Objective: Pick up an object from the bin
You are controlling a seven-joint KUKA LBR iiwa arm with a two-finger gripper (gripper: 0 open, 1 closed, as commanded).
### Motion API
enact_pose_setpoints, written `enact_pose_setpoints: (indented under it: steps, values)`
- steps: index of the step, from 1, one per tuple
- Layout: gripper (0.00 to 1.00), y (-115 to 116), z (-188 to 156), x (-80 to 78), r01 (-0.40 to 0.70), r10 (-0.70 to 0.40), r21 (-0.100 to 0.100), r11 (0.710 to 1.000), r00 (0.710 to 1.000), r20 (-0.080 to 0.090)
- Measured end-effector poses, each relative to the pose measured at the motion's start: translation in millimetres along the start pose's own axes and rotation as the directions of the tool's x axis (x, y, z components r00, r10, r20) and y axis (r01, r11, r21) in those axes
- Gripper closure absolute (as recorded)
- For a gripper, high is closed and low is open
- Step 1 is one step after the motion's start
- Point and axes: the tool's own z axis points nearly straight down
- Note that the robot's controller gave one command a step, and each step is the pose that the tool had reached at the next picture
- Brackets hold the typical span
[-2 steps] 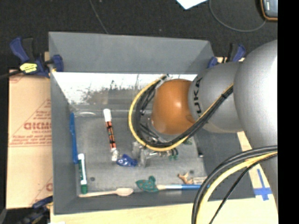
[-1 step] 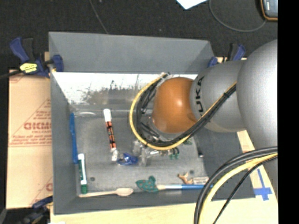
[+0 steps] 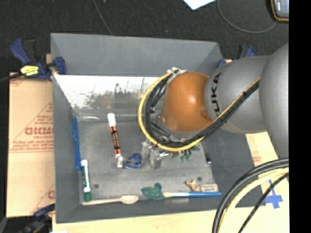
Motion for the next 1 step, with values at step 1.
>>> enact_pose_setpoints:
  steps: [1]
  values:
    - [1.0, -0.5, -20.3, -0.7, -0.001, 0.001, 0.001, 1.0, 1.0, 0.002]
